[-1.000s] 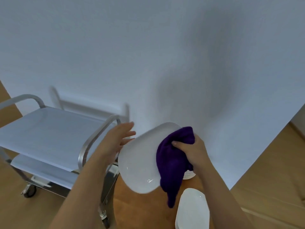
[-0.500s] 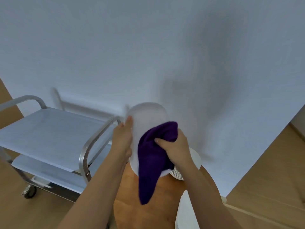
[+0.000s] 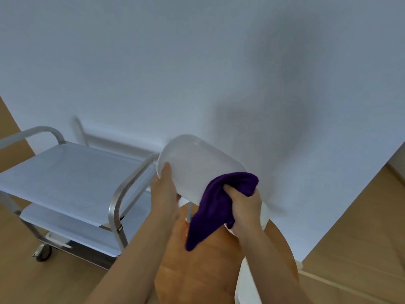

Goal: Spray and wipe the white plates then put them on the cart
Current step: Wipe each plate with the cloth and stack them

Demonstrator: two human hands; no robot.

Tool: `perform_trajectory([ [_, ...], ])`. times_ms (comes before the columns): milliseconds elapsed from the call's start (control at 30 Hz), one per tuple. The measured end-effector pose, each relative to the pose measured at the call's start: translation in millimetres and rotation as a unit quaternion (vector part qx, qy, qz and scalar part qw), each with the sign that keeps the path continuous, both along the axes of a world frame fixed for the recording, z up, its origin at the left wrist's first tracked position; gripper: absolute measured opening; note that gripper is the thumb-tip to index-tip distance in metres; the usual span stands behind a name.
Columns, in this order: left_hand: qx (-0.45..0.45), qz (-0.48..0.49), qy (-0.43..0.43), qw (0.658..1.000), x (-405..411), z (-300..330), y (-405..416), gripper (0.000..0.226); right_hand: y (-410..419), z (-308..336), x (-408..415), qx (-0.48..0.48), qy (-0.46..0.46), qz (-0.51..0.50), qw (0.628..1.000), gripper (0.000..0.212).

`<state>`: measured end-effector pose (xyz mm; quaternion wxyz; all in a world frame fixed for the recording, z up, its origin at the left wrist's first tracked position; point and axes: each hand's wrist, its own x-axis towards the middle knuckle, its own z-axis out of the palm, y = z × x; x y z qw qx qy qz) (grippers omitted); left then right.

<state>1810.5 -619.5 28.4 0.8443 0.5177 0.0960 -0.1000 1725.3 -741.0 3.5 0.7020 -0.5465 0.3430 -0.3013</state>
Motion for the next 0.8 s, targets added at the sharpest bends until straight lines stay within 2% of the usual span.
perform_trajectory([
  [33,0.070,-0.007,-0.047,0.996,8.7,-1.4,10.6,0.025,-9.7,4.4,-4.0,-0.021,0.005,0.020,1.000,0.039],
  [100,0.196,-0.018,-0.155,0.968,24.7,3.0,30.7,0.033,-26.6,14.2,-12.4,-0.080,0.020,0.080,0.993,0.040],
  [133,0.256,-0.049,-0.213,0.942,29.7,7.1,36.3,0.035,-32.1,18.8,-15.2,-0.116,0.035,0.117,0.986,0.042],
  [200,0.387,-0.170,-0.311,0.852,31.4,16.8,36.6,0.028,-35.2,27.1,-15.9,-0.172,0.069,0.189,0.964,0.046],
  [233,0.433,-0.249,-0.325,0.803,26.6,22.3,33.4,0.027,-34.5,30.3,-14.9,-0.191,0.078,0.218,0.954,0.047],
  [267,0.456,-0.325,-0.321,0.764,20.6,26.5,30.2,0.036,-32.6,32.5,-13.4,-0.203,0.079,0.239,0.946,0.047],
  [300,0.458,-0.384,-0.301,0.743,16.3,28.4,28.2,0.049,-31.0,33.7,-12.4,-0.211,0.075,0.248,0.943,0.047],
  [333,0.446,-0.417,-0.282,0.740,13.1,28.9,27.4,0.055,-30.2,34.1,-12.0,-0.213,0.070,0.248,0.943,0.046],
  [500,0.379,-0.369,-0.249,0.811,1.9,20.9,26.6,0.056,-27.8,27.9,-12.2,-0.197,0.032,0.167,0.965,0.042],
  [667,0.280,-0.265,-0.152,0.910,-10.4,9.9,12.3,0.054,-4.5,15.7,-4.0,-0.097,-0.030,0.013,0.995,0.036],
  [800,0.151,-0.185,-0.076,0.968,-13.0,1.0,0.3,0.031,3.1,11.0,-6.8,-0.116,0.008,0.076,0.990,0.034],
])
